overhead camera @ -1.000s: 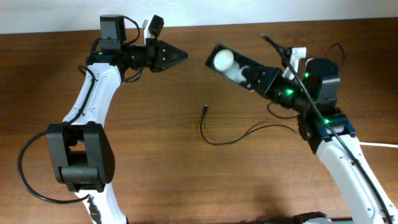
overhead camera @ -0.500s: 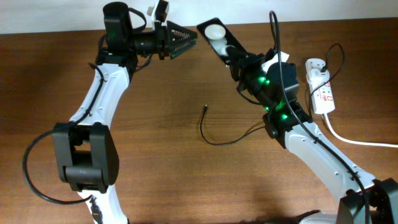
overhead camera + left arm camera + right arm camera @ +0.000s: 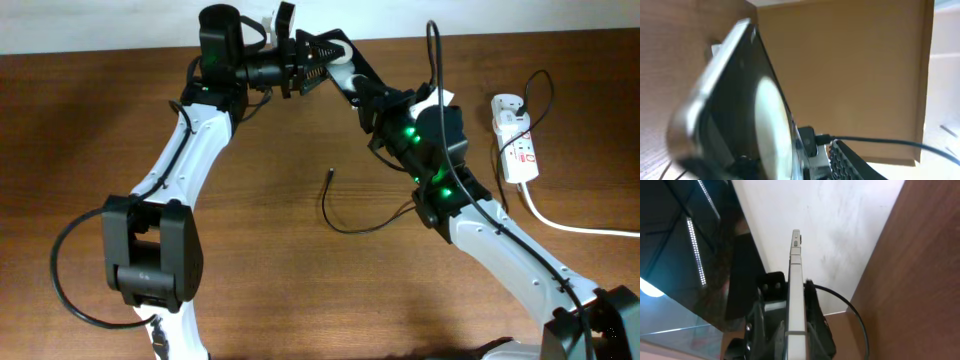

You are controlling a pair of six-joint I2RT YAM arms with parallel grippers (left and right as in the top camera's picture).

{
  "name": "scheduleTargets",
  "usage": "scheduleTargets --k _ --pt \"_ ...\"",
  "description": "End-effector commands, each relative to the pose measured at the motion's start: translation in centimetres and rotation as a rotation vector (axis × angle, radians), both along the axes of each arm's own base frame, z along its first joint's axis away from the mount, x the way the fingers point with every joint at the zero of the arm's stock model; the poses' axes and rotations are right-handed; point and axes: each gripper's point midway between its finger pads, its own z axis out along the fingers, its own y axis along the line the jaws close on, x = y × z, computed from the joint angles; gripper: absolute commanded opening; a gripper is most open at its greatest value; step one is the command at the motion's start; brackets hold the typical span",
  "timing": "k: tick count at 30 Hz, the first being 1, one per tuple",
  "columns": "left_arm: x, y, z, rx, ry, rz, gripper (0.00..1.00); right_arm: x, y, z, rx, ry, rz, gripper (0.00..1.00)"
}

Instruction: Plug charger to phone and switch on socket

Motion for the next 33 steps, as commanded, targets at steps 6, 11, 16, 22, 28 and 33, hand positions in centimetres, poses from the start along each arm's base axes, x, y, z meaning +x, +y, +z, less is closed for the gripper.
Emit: scheduleTargets --k 6,11,16,22,28,33 --pt "1.2 0.2 0.3 0.012 -0.016 0.071 0.37 -0.7 1.1 1.2 0.015 -0.019 0.052 0.04" --pt "1.1 0.1 0.3 0.012 -0.016 0.069 0.33 -0.8 1.2 0.6 0.007 0.004 0.064 0.04" --pt "1.0 -0.1 0.3 0.012 -0.016 0.064 0.14 -0.9 1.3 0.6 0.007 0.004 0.071 0.04" --pt "1.0 -0.1 0.3 0.012 -0.016 0.064 0.00 -0.9 1.3 0.6 0.008 0.004 0.071 0.11" --pt "1.0 -0.1 0.3 0.012 -0.016 0.065 0.00 -0.9 1.3 0.6 0.006 0.007 0.070 0.61" --pt "1.6 2.4 0.4 0.010 -0.046 0.066 0.00 -1.5 1.0 -3.5 -0.061 0.158 0.071 0.99"
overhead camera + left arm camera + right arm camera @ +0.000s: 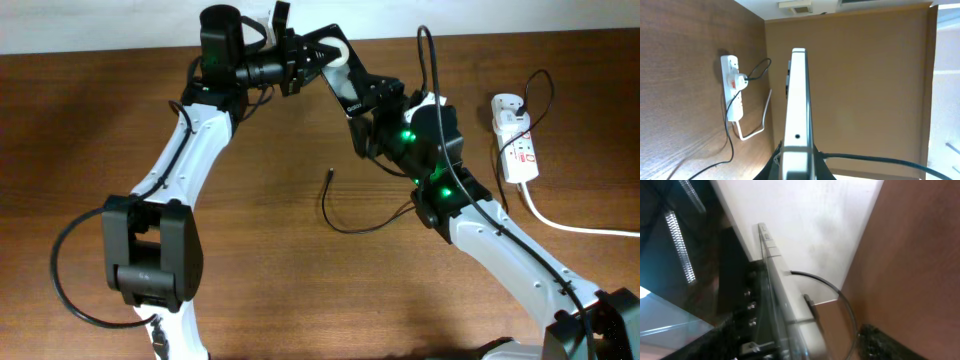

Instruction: Plug charger to phone and switch on socket

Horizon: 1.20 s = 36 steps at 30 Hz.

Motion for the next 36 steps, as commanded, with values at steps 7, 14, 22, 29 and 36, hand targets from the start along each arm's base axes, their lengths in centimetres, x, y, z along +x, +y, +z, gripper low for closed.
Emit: scheduleTargets --k 7,14,22,29,36 --pt "0.6 11.7 1.5 -0.022 -0.179 -0.037 0.00 -3.7 -3.9 -10.0 -0.526 0.207 0.152 0.99" --pt "0.0 14.4 0.1 -0.010 -0.183 -0.041 0.00 -7.4 -6.4 -14.3 -0.863 0.230 0.412 0.99" --pt "-0.7 20.2 -0.2 -0.047 -0.146 0.005 0.00 -9.0 -5.2 -12.1 -0.918 0.171 0.608 0.64" --pt "-0.7 20.2 -0.1 -0.050 -0.147 0.000 0.00 -6.7 -0.1 -10.9 -1.008 0.186 0.710 0.46" --pt "-0.8 20.2 -0.1 -0.050 -0.146 -0.001 0.00 -3.3 3.4 -18.3 -1.015 0.251 0.773 0.35"
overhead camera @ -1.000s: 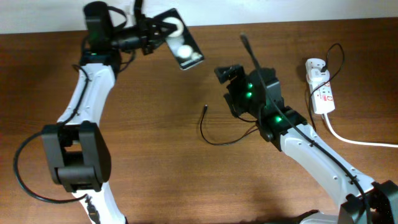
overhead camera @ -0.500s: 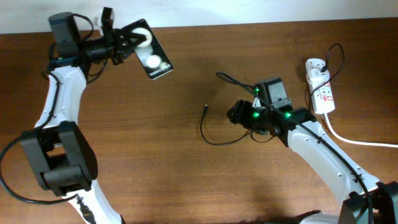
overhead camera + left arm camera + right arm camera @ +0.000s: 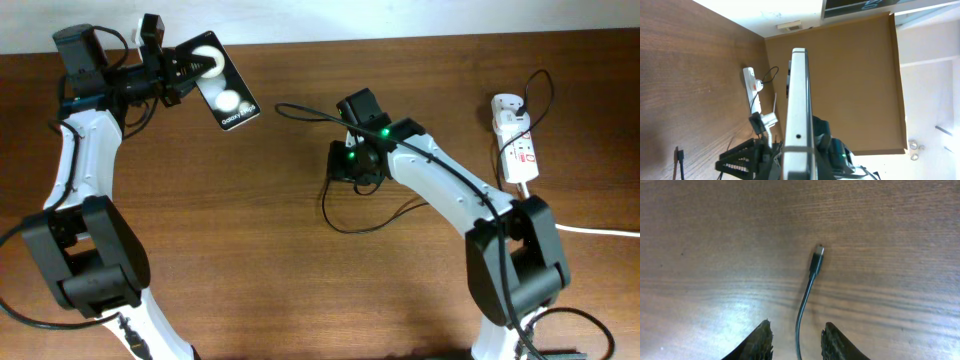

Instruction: Plug charger to phone and switch on socket

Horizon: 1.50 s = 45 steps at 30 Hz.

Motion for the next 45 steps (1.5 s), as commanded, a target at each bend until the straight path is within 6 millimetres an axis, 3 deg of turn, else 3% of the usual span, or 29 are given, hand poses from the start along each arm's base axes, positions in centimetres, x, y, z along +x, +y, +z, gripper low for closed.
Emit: scheduleTargets --k 1,8,18,21,23,27,29,32,34,37,42,43,45 --pt "-0.4 -0.1 0.7 -0.008 -0.030 -0.026 0.00 1.4 0.7 -0.4 0.004 -0.035 -0.004 0.35" --pt "-0.4 -0.1 0.7 -0.009 -0.030 -0.029 0.00 2.2 1.0 -2.6 -0.017 -0.041 -0.007 0.35" --pt "-0.5 -0.1 0.8 -0.010 -0.031 -0.030 0.00 1.4 1.6 -6.9 -0.046 0.034 -0.004 0.34" --pt "-0.5 -0.1 0.8 -0.011 -0.031 -0.032 0.00 1.4 1.7 -7.4 -0.058 0.032 -0.003 0.34" --pt "-0.5 -0.1 0.8 -0.012 -0.031 -0.033 0.00 1.5 1.3 -7.8 -0.083 0.029 -0.019 0.25" --pt "-0.5 -0.1 0.8 -0.012 -0.031 -0.033 0.00 0.9 0.7 -10.6 -0.119 0.084 -0.038 0.08" --pt "-0.5 -0.1 0.8 -0.012 -0.031 -0.033 0.00 0.9 0.6 -10.5 -0.122 0.087 -0.034 0.04" --pt "-0.5 -0.1 0.8 -0.012 -0.031 -0.033 0.00 1.9 -0.8 -7.4 -0.271 0.055 0.072 0.04" --pt "-0.5 -0.1 0.8 -0.012 -0.031 -0.033 0.00 1.8 -1.4 -6.7 -0.327 0.055 0.103 0.04" --pt "-0.5 -0.1 0.8 -0.012 -0.031 -0.033 0.00 0.8 -1.9 -8.6 -0.352 0.118 0.113 0.04" --pt "-0.5 -0.2 0.8 -0.011 -0.031 -0.034 0.00 -0.3 -1.6 -10.7 -0.337 0.183 0.141 0.22" --pt "-0.5 -0.2 0.8 -0.011 -0.031 -0.035 0.00 -0.3 -1.6 -10.8 -0.337 0.183 0.140 0.21" --pt "-0.5 -0.2 0.8 -0.012 -0.031 -0.035 0.00 -0.3 -1.3 -10.7 -0.322 0.183 0.138 0.09"
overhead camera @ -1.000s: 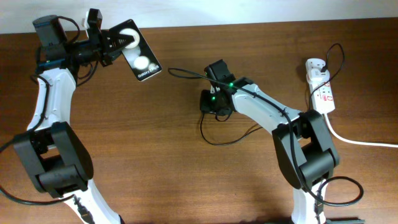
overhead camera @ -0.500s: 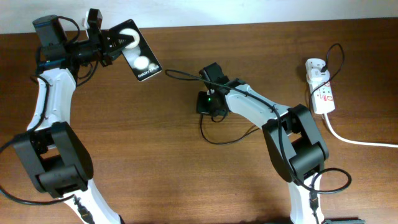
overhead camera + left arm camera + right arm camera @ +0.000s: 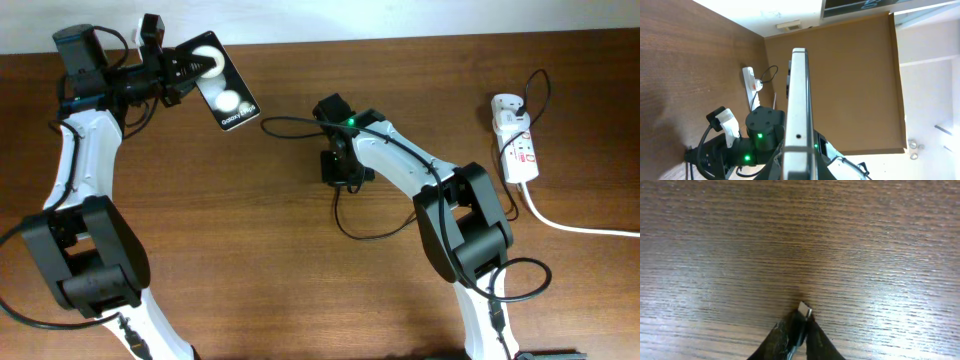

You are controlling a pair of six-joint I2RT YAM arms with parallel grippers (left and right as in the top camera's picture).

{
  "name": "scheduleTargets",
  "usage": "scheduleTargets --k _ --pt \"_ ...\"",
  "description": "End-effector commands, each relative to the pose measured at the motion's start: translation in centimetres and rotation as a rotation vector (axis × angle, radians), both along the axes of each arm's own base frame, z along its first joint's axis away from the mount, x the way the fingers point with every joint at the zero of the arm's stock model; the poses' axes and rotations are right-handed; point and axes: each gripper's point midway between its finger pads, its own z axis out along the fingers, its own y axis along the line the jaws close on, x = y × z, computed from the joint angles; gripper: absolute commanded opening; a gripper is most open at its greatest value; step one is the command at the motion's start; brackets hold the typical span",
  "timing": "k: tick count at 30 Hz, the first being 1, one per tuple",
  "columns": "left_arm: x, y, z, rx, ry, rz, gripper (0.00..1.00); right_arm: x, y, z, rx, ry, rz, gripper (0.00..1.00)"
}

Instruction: Plug charger to phone and switch on socket

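Observation:
My left gripper (image 3: 178, 68) is shut on the black phone (image 3: 226, 94), held in the air over the table's far left; in the left wrist view the phone's silver edge (image 3: 798, 100) stands on end with its port hole facing the camera. My right gripper (image 3: 797, 325) is shut on the black charger plug (image 3: 801, 316), its metal tip poking out just above the wood. In the overhead view that gripper (image 3: 334, 172) sits at mid-table, the black cable (image 3: 375, 228) looping behind it. The white socket strip (image 3: 515, 140) lies at the far right with a plug in it.
The socket strip's white lead (image 3: 570, 226) runs off the right edge. A black cable arcs over the right arm (image 3: 400, 165). The wooden table (image 3: 250, 270) ends at a white wall along the back.
My right gripper was open over the plug lying on the wood; now it is shut on the plug and sits slightly further left. The left gripper and phone have not moved.
Both grippers met at the back centre with the phone between them. Then the left gripper held the phone at the far left while the right stood open over the plug. Now the right is shut on the plug.

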Motion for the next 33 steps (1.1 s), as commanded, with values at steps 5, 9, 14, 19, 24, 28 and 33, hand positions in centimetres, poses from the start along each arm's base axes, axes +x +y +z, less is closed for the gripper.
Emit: scheduleTargets --k 5,9,14,19,24,28,33 --pt "-0.7 -0.3 0.9 -0.020 -0.032 -0.048 0.00 -1.0 2.9 -2.6 0.149 0.081 0.052 0.04" --pt "-0.8 -0.3 0.9 -0.021 -0.033 -0.051 0.00 -0.3 4.9 3.5 0.444 0.051 0.202 0.04" --pt "-0.8 -0.6 0.9 -0.020 -0.037 -0.058 0.00 -0.6 5.8 12.6 0.755 -0.041 0.343 0.04" --pt "-0.9 -1.2 0.9 -0.020 -0.038 -0.070 0.00 -1.7 4.5 20.7 0.879 -0.170 0.426 0.04" --pt "-1.5 -3.0 1.1 -0.023 -0.075 -0.124 0.00 -5.2 2.8 27.4 0.904 -0.287 0.527 0.04" --pt "-1.9 -4.9 1.1 -0.019 -0.097 -0.164 0.00 -7.9 1.9 30.7 0.893 -0.351 0.584 0.04" --pt "-2.7 -8.1 1.2 -0.016 -0.133 -0.234 0.00 -9.4 -0.2 31.6 0.882 -0.384 0.546 0.04"
